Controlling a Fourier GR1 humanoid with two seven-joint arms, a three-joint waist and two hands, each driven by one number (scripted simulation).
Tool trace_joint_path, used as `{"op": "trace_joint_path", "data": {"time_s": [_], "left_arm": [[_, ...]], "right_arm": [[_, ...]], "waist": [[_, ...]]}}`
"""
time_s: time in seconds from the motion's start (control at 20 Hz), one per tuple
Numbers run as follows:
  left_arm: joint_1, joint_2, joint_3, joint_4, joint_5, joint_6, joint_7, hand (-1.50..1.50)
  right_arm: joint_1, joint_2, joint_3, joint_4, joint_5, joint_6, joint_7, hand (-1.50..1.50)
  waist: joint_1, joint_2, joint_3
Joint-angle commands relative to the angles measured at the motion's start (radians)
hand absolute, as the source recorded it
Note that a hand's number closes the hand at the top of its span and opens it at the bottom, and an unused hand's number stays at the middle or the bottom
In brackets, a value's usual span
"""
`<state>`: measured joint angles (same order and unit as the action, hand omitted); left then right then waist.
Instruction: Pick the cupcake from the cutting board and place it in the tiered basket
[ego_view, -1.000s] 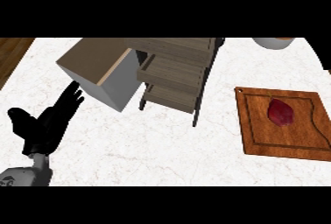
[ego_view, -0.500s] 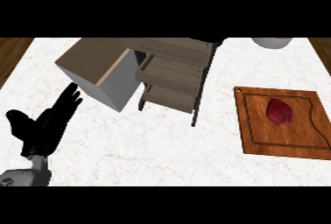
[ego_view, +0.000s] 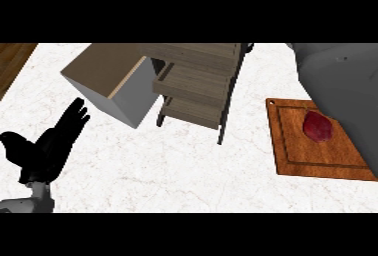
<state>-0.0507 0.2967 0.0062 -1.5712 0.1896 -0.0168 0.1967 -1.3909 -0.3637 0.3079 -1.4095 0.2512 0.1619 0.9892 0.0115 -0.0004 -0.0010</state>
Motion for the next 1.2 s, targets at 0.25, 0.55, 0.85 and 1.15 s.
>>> {"op": "trace_joint_path", "data": {"time_s": [0.25,0.55,0.85,1.15], "left_arm": [[-0.017,-0.049,-0.027,0.015,-0.043,0.021,0.013,0.00],[-0.017,0.000,0.018,-0.005,-0.015,-0.024,0.027,0.00],[-0.007,-0.008,0.040,0.047,-0.014,-0.055,-0.025,0.00],[-0.039,-0.058,-0.008,-0.024,-0.056,0.011,0.055,0.00]], "right_arm": [[-0.026,0.106,-0.005,0.166,0.179,-0.073,-0.069,1.50],[-0.048,0.172,-0.050,0.275,0.294,-0.267,-0.141,1.50],[-0.026,0.213,-0.072,0.352,0.328,-0.270,-0.238,-1.50],[-0.057,0.240,-0.199,0.401,0.279,-0.356,-0.273,-1.50]], "waist": [[0.000,0.002,0.000],[0.008,0.003,0.000],[0.001,0.002,0.000],[0.002,0.002,0.001]]}}
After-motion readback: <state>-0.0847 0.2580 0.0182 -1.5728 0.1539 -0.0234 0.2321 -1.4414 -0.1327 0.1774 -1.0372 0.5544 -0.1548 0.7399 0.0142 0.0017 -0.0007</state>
